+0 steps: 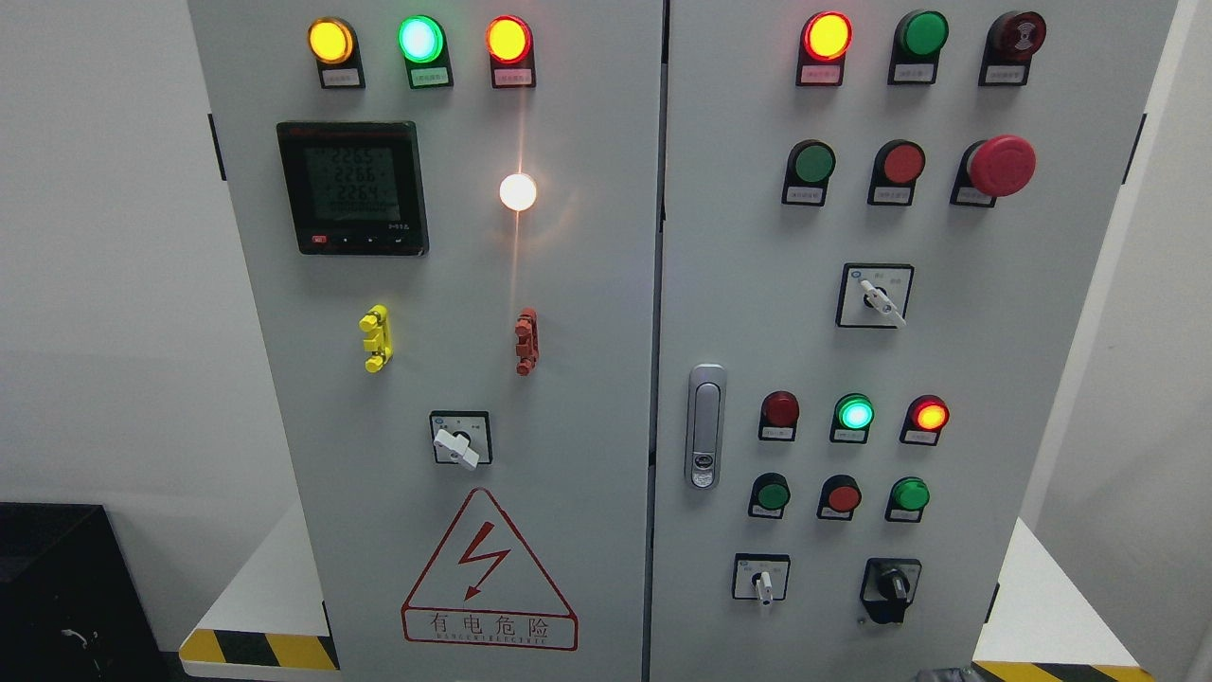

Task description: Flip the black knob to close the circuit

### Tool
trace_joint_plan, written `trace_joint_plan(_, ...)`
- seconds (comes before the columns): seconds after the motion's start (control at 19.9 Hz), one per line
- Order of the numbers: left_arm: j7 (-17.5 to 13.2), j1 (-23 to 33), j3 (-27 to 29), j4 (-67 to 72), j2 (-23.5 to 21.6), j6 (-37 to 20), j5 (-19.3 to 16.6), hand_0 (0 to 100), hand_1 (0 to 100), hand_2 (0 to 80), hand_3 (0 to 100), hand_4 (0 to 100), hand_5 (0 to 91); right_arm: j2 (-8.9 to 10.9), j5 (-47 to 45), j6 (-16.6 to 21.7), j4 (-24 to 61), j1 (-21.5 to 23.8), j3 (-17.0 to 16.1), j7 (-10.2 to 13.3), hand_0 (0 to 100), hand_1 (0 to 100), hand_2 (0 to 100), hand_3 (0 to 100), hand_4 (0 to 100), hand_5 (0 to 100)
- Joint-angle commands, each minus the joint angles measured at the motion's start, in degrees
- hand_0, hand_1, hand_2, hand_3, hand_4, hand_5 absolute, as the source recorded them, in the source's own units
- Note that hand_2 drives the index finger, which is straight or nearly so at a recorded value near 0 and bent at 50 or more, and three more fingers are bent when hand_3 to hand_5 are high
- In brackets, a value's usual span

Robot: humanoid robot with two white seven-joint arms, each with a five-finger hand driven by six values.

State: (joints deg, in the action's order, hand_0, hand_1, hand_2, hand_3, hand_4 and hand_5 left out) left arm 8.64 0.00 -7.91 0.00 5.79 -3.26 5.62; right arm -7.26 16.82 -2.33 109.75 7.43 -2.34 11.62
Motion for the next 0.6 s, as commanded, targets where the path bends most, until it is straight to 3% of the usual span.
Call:
trace_joint_plan(0.0,0.0,1.3,0.0,-1.7,0.0,0.0,0.0,12,56,0.0,0,0,0.0,0.14,-13.6,1.6,3.4,3.1,1.9,-1.0,0,3,34,54,55,45)
trace_joint_plan(0.2,0.0,1.3,0.0,-1.7,0.0,0.0,0.0,12,56,0.0,0,0,0.0,0.23,-20.1,3.8,3.0,3.6,1.5,-4.8,0,2,26,46,44,33)
trace_joint_plan(0.55,0.0,1.3,0.0,-1.7,-0.1,0.0,0.0,12,56,0.0,0,0,0.0,0.23,-21.7,6.3,2.5,4.1,1.4,-8.8,0,0,13,26,23,8)
